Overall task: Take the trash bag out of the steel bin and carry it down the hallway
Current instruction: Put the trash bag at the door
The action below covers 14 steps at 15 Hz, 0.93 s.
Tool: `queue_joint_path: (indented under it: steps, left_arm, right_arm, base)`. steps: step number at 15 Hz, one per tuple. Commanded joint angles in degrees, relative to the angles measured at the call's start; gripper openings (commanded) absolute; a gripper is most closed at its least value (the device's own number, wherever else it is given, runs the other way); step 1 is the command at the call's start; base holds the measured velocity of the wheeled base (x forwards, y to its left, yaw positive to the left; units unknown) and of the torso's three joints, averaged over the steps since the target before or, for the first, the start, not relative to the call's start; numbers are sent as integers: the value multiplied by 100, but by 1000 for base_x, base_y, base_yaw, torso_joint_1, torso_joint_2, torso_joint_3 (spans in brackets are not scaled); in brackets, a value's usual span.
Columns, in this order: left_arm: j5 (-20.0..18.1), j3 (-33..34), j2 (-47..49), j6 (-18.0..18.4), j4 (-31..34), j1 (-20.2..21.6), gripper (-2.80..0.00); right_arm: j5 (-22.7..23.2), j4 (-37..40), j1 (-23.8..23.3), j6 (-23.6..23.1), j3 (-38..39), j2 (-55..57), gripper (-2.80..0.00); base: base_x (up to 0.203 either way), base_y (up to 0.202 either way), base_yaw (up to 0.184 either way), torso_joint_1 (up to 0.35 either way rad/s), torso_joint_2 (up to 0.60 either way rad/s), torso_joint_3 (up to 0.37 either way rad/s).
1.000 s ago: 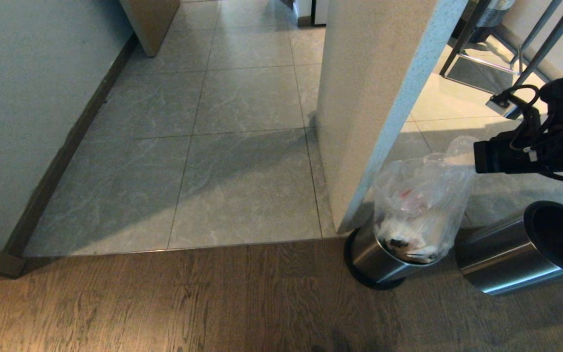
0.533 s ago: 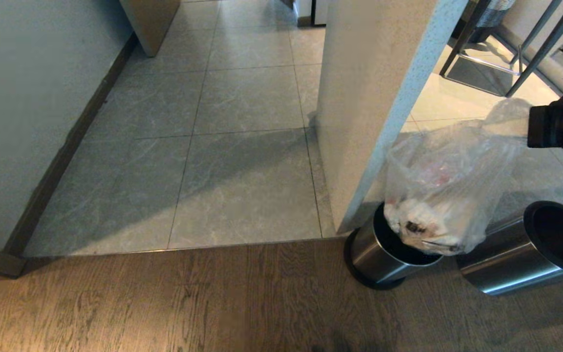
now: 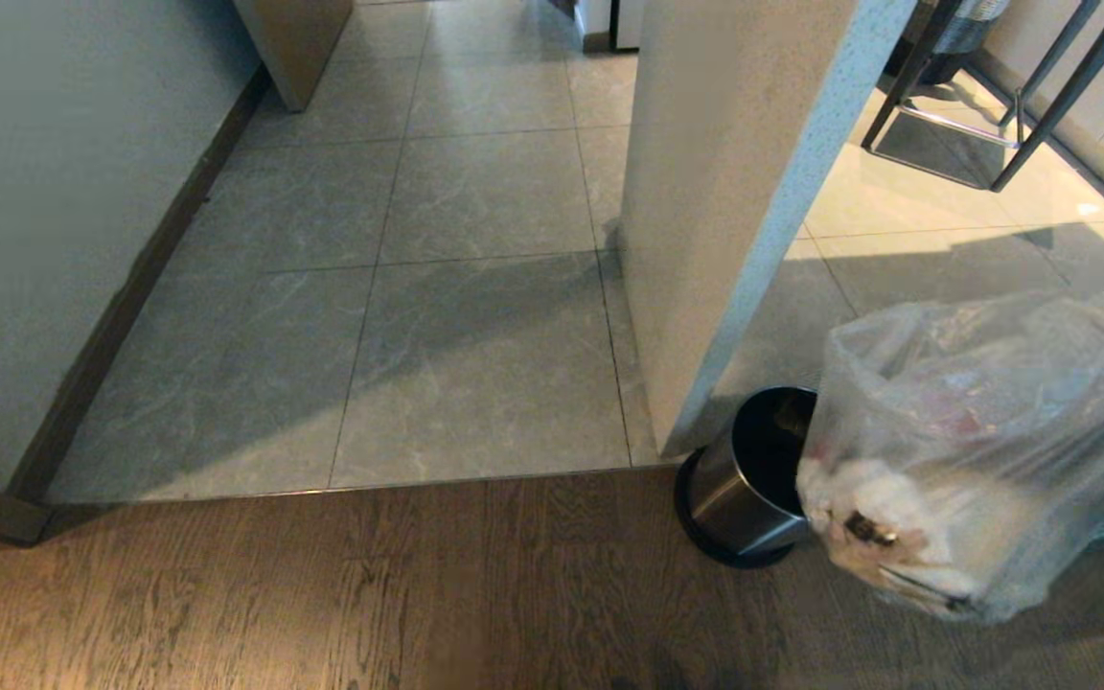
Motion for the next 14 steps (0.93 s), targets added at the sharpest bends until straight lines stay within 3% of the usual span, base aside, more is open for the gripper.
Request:
queue_joint_path:
  steps: [1,3,7,10,12,14]
  left_arm:
    - [1,0,0,0,0,0,-280]
    - [1,0,0,0,0,0,-280]
    - [1,0,0,0,0,0,-280]
    - [1,0,-7,0,0,0,-280]
    - [1,0,-5,0,0,0,-280]
    - [1,0,0,0,0,0,-280]
  right_arm:
    - [-100,25,85,112,696,-1166,-280]
    - [-309,12,220,215,1542,-2103,-280]
    - [-1269,-113,460,245,3625,-3941,-280]
    - [-1844,-675,525,199,5033,-4886,-280]
    - [-2169,-1514,602,70,5542,-5312,-280]
    - [-2181,-1839,631,-266,5742,-5801,-280]
  base:
    - [0,0,0,0,0,0]
    - [0,0,0,0,0,0]
    - [0,0,0,0,0,0]
    - [0,0,0,0,0,0]
    - [0,0,0,0,0,0]
    - [0,0,0,0,0,0]
